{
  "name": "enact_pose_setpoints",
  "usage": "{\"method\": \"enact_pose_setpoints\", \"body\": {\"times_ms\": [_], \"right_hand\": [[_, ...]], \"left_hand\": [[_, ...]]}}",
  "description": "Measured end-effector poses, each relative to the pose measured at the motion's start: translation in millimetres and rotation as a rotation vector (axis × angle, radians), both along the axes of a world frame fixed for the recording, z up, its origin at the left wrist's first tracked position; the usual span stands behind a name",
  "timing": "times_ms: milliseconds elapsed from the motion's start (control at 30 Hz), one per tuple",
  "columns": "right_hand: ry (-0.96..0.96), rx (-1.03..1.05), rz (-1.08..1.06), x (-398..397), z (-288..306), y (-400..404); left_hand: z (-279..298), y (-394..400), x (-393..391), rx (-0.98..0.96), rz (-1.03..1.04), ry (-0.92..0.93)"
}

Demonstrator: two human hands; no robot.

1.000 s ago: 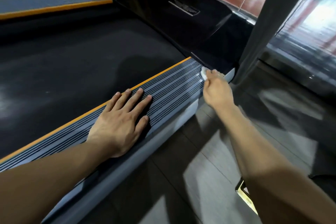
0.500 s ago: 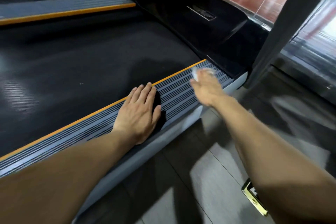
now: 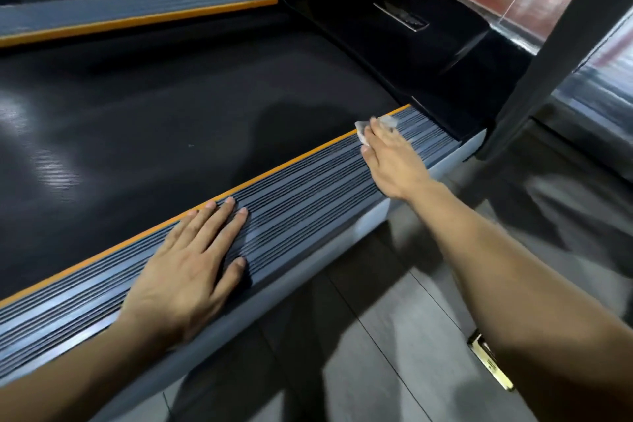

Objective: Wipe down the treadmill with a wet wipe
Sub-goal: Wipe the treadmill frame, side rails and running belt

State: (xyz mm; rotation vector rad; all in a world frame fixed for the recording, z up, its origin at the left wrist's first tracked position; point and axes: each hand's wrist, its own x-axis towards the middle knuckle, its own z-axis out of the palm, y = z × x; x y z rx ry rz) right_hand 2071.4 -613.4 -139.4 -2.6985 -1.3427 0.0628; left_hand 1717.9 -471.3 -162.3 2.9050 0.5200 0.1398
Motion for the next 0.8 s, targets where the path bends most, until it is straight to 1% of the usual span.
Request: {"method": "enact_pose_setpoints", "body": {"times_ms": [67,100,133,167,200,267,300,333,367,400,433,500,533,567,633,733,767,800], "right_hand": [[0.045,0.022,0.012,5.5,-2.6,-3.7],[0.05,0.017,-0.024,7.2,-1.0,1.0],[0.051,0.021,-0.06,-2.0,4.6,7.5],[0.038,0.041,-0.046,-19.3,6.0,14.6],[0.031,0.067,0.02,-45.6,5.7,20.3],[0.045,0.071,0.275,-106.9,-2.5,25.9],[0.066,0.038,0.387,-126.3,-5.4,23.9],[0.069,0.014,0.437,-127.8,-4.6,22.0],[0.057,0.026,0.403,-114.1,-4.6,19.1],[0.041,0.056,0.286,-91.5,-4.4,16.4],[0.03,0.073,0.131,-62.1,-4.2,12.1],[0.002,0.016,-0.147,-15.3,0.7,0.0],[0.0,-0.017,-0.191,-11.8,0.9,-2.3],[0.005,-0.026,-0.178,-23.2,-0.3,-1.2],[0.003,0.002,-0.037,-80.3,-3.0,4.4],[0.087,0.008,0.322,-176.0,-2.1,-4.5],[0.092,0.01,0.367,-184.3,0.9,-10.5],[0.077,0.029,0.366,-172.5,3.1,-13.7]], "left_hand": [[-0.9,-0.8,-1.0,-0.004,0.006,-0.004],[-0.8,-0.4,-0.6,-0.009,0.011,-0.005],[-0.4,0.0,-0.3,-0.01,0.01,-0.001],[-0.3,0.0,-0.3,-0.006,0.002,0.007],[-0.1,-0.3,-0.6,0.002,0.0,0.013],[0.4,-0.7,-1.7,0.01,0.004,0.018],[0.7,-0.8,-1.2,0.013,-0.001,0.02],[1.1,-0.6,-0.8,0.015,-0.006,0.023],[1.1,-0.6,-0.6,0.012,-0.01,0.021],[1.1,-0.5,-0.5,0.006,-0.01,0.018],[0.8,-0.3,-0.6,0.003,-0.007,0.013],[0.8,-1.0,-1.0,0.009,0.002,0.007],[0.7,-0.6,-0.4,0.014,-0.002,0.011],[0.9,-1.2,-1.0,0.013,-0.006,0.016],[0.0,-0.5,-0.5,0.01,0.0,0.019],[0.8,-2.3,-2.3,-0.006,-0.003,0.025],[-0.1,-2.9,-3.0,-0.012,0.001,0.018],[-0.4,-2.4,-2.7,-0.017,0.011,0.007]]}}
